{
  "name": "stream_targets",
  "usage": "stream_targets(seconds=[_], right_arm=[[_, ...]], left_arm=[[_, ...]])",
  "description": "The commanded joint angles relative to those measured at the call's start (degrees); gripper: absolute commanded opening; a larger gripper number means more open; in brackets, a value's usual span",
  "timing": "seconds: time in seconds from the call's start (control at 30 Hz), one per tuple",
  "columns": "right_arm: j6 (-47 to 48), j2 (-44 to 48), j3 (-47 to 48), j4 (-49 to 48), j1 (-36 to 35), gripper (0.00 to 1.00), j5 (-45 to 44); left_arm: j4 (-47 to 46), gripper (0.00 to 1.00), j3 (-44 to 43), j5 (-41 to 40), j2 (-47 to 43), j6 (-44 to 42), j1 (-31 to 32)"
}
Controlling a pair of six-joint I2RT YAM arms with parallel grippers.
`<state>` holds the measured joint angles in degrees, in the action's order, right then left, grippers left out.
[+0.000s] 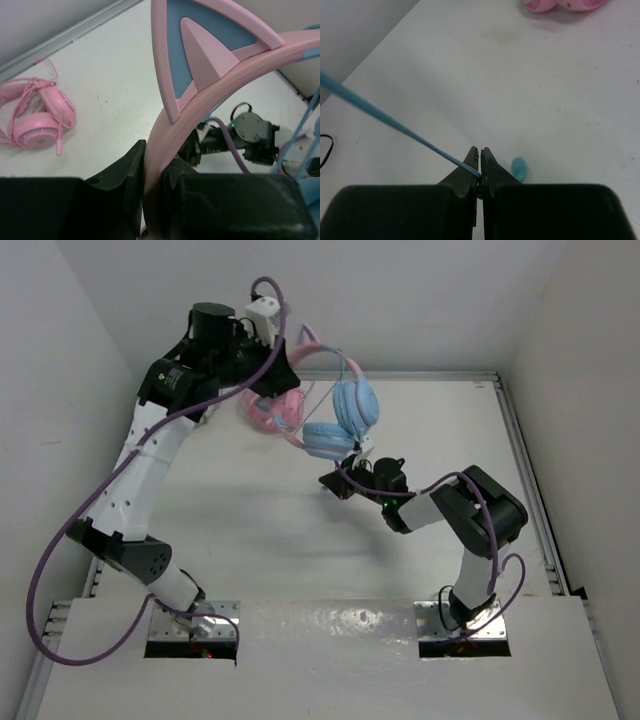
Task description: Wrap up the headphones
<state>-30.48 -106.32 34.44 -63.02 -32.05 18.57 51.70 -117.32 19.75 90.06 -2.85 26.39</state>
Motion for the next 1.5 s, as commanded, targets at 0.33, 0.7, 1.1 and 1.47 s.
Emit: stream_targets(seconds=[0.33, 0.7, 1.1, 1.47], right_arm=[[22.19, 7.1, 2.9, 17.39, -25.76, 0.0, -12.41], [27.49, 12.45, 14.95, 34.71, -33.95, 0.0, -5.13], [34.16, 27.12, 28.76, 65.83, -33.52, 0.0, -20.19], [49.53, 31.53, 31.92, 71.91, -29.04, 0.0, -54.85]], left_arm=[[-21.81, 0.0, 11.4, 13.94, 10.04, 30.01, -23.4], [-30.43, 0.0, 19.49, -10.4, 10.13, 22.73, -22.35], [-45.8, 0.0, 39.52, -35.3, 4.25, -7.15, -7.59], [-48.72, 0.0, 54.38, -36.45, 0.29, -28.69, 6.3]])
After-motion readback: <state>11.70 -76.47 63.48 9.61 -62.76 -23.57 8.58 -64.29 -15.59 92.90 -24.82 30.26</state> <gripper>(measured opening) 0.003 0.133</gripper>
